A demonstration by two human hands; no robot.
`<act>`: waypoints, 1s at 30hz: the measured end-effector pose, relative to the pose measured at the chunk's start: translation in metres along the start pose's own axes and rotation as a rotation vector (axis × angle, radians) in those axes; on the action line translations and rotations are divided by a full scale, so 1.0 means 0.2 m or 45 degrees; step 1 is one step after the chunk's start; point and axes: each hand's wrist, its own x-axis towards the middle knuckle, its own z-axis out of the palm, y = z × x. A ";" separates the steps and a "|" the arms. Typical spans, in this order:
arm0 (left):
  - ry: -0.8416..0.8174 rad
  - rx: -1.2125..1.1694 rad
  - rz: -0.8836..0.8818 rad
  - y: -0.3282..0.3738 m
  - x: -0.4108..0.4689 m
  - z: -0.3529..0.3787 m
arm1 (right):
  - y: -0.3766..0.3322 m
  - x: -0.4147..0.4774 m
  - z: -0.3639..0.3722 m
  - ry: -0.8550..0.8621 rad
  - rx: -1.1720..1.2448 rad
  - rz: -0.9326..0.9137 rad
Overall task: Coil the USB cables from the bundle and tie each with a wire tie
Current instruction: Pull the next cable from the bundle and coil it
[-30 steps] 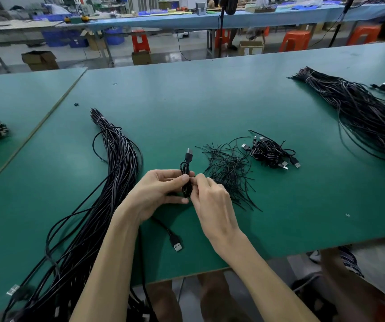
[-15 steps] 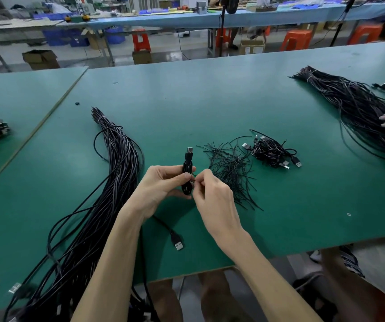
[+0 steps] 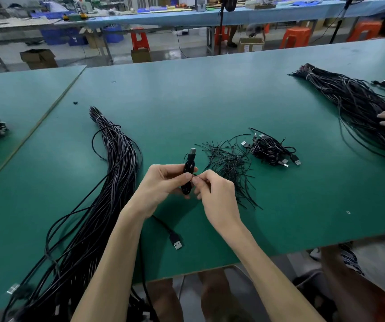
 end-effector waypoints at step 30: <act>0.213 0.414 0.305 0.01 0.01 0.06 | -0.03 0.00 0.00 -0.069 -0.088 -0.088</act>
